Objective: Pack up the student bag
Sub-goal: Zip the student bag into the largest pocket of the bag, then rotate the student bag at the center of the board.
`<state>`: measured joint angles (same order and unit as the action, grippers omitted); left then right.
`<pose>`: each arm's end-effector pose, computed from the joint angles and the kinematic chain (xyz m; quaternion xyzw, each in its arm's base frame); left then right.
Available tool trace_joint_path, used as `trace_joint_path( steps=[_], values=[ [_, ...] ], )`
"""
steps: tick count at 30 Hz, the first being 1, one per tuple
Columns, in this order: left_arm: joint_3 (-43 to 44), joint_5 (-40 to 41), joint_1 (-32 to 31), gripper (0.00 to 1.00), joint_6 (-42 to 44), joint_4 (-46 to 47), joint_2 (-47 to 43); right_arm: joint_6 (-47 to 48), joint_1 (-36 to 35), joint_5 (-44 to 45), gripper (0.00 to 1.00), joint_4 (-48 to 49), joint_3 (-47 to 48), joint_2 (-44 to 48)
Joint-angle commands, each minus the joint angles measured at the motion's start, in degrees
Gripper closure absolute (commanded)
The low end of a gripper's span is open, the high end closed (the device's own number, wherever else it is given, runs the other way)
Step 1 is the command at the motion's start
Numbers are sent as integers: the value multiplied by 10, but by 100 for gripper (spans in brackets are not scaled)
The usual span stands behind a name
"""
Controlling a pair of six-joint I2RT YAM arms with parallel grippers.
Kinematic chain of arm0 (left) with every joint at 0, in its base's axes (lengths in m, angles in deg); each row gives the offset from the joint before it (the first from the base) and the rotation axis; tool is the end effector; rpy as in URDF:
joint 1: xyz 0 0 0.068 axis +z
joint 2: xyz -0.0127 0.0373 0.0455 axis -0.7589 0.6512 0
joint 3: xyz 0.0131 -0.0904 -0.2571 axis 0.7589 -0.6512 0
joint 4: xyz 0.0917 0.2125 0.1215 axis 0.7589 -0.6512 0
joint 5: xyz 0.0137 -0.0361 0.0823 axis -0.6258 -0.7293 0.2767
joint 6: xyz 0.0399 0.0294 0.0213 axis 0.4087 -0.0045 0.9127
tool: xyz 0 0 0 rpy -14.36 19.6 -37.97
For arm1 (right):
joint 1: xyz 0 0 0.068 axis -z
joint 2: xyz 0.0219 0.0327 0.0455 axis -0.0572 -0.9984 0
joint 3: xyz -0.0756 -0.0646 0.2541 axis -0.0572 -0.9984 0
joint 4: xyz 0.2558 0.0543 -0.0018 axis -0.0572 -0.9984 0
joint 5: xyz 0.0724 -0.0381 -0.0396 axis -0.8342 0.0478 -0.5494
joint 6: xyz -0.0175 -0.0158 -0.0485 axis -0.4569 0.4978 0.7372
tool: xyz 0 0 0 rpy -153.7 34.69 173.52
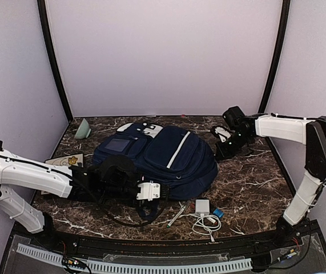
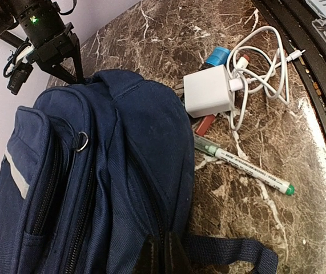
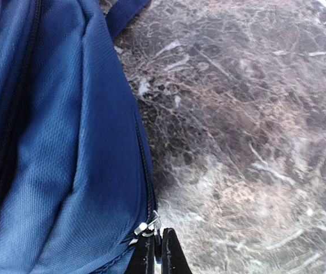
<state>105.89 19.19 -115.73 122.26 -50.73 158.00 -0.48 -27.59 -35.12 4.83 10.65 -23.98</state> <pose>0.1236 -0.2810 0.2216 0.6869 0.5194 -0.1089 0.4965 0.3159 0.1475 0.2157 -0.1893 0.9563 0.1096 0.1939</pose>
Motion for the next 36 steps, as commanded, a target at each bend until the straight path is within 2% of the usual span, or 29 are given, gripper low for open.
trace_joint_path(
  steps=[1,2,3,4,5,6,9,10,12,15,17,20,24,28,32,36],
  values=[
    [-11,-39,-9,90,-58,-102,-64,-24,42,62,100,111,-50,16],
    [-10,-33,-8,69,-80,-105,-69,-31,41,48,100,123,-71,23],
    [-10,-19,-8,52,-106,-105,-73,-37,39,33,100,136,-90,32],
    [-6,-1,-5,44,-133,-108,-77,-44,36,17,100,148,-107,38],
    [2,16,4,40,-183,-116,-82,-51,33,2,100,162,-128,44],
    [11,25,19,43,-226,-126,-89,-58,29,-13,100,175,-143,50],
    [23,10,93,70,-365,-168,-119,-74,19,-43,100,203,-171,58],
    [21,11,122,73,-407,-187,-127,-78,16,-46,100,207,-176,58],
    [21,34,161,75,-467,-233,-139,-80,12,-45,100,210,-180,57],
    [9,97,186,76,-561,-294,-148,-83,7,-44,100,213,-185,54],
    [-19,103,204,78,-629,-299,-158,-85,5,-48,100,217,-191,53],
    [-73,70,238,78,-692,-264,-156,-89,-1,-50,100,222,-198,53],
    [-108,74,249,78,-714,-195,-99,-94,-13,-50,100,224,-206,53],
    [-87,91,272,78,-692,-93,-21,-107,-29,-56,100,232,-218,61],
    [-2,118,288,78,-638,-22,60,-136,-52,-61,100,244,-232,83],
    [140,112,332,79,-593,6,173,-178,-102,-60,100,265,-242,103]
  ],
)
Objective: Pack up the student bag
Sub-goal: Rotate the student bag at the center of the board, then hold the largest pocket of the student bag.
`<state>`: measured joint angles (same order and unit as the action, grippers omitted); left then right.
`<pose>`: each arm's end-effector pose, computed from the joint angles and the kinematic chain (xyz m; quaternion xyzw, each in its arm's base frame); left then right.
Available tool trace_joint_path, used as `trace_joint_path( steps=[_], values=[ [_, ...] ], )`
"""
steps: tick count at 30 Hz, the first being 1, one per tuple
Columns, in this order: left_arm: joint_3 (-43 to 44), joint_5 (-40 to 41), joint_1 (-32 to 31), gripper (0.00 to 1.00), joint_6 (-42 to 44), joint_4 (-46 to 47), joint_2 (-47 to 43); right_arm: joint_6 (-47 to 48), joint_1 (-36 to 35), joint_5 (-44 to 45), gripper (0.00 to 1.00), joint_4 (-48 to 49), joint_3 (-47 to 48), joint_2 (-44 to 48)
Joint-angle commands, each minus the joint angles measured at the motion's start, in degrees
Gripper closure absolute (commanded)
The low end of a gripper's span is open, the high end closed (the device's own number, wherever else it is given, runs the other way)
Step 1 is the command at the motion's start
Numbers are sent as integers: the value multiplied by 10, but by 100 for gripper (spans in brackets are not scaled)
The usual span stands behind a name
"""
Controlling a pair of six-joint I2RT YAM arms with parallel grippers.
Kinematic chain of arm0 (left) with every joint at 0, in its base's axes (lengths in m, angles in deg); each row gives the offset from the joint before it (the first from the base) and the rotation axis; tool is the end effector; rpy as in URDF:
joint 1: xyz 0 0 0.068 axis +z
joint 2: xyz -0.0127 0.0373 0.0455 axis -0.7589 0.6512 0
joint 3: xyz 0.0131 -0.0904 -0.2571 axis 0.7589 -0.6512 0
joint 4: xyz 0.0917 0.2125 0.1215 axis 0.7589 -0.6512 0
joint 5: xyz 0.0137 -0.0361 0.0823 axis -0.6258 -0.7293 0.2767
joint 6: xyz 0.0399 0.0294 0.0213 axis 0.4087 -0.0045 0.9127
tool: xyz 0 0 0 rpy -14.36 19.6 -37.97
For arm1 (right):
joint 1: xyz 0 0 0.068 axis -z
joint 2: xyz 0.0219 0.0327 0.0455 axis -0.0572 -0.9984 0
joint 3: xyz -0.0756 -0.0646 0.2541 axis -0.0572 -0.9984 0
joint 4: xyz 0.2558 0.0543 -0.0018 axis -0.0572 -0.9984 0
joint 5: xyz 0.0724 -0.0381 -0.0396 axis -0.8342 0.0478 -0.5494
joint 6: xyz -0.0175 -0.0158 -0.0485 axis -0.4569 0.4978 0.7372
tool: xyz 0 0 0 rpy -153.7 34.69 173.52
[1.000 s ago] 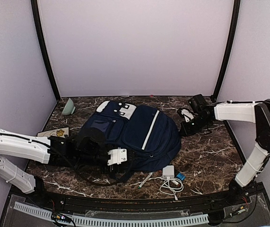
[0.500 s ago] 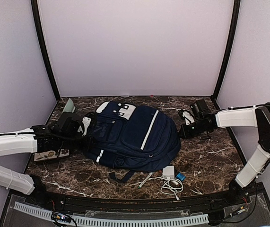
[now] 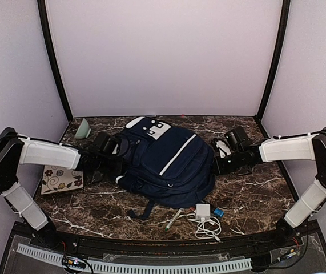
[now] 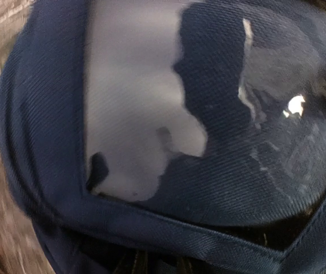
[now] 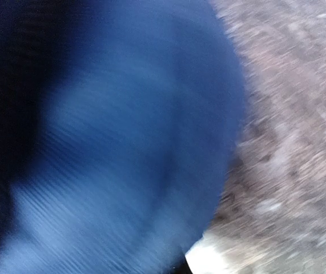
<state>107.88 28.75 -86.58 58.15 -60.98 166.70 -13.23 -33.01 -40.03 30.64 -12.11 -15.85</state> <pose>0.2537 -0.1845 0.1732 0.0712 0.9207 -0.1177 0.3651 0.2623 0.1583 0.1696 -0.1432 0.9355 0.2110 0.2444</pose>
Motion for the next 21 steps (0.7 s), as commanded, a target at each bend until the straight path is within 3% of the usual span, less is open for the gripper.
trace_joint_path(
  steps=[1,4,7,11,17,21],
  values=[
    [159,8,51,80,54,115,111,-62,-65,-10,100,14,-14,24],
    [266,-29,65,77,104,137,163,-92,-119,-12,100,34,-6,21],
    [315,-89,65,60,164,164,147,-109,-165,-28,100,50,15,12],
    [258,-158,59,39,203,225,53,-119,-181,-43,100,56,42,3],
    [111,-182,-39,29,367,282,-90,-114,-181,-51,100,60,61,1],
    [106,-206,-52,27,359,227,-113,-101,-182,-37,100,30,73,0]
  ],
)
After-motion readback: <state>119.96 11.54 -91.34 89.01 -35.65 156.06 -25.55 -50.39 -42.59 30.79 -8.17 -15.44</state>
